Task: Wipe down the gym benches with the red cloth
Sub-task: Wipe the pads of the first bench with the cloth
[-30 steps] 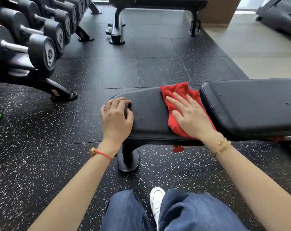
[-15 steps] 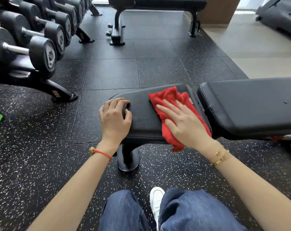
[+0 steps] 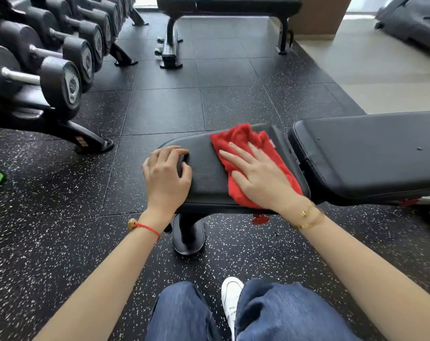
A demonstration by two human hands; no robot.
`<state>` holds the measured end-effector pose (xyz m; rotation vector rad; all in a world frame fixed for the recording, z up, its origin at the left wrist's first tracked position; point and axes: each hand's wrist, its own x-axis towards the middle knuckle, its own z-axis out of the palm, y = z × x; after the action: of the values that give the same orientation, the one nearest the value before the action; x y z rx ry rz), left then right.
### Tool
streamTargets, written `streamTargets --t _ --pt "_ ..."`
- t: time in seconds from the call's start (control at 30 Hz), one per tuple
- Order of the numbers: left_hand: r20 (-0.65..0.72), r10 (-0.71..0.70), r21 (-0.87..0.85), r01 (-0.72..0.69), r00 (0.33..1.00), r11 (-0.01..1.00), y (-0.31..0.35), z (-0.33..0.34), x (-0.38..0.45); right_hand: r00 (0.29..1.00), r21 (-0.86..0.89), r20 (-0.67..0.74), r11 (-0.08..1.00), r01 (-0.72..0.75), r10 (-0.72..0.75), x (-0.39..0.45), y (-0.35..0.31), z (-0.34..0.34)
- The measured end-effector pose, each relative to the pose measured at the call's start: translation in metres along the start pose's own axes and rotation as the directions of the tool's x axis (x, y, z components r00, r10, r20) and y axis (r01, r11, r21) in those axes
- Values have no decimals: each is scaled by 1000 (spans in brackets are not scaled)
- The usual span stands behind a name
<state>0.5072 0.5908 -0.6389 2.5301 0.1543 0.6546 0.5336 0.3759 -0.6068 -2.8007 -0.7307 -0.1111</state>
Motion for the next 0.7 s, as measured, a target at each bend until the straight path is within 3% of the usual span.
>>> streamTargets --t 0.17,0.37,0.57,0.7 --pt "4 -3 -9 3 1000 1000 0 0 -1 988 19 -30 988 -152 153 -18 36 -4" --pt "16 -20 -11 20 1000 1000 2 -2 0 954 -37 118 961 -274 276 63 73 -1" --pt "4 -17 -10 17 1000 1000 1 -1 -1 987 -17 -73 989 -146 144 -13 52 -3" --pt "2 -15 -4 15 1000 1000 3 -1 -2 978 59 -32 977 -205 207 -31 59 -5"
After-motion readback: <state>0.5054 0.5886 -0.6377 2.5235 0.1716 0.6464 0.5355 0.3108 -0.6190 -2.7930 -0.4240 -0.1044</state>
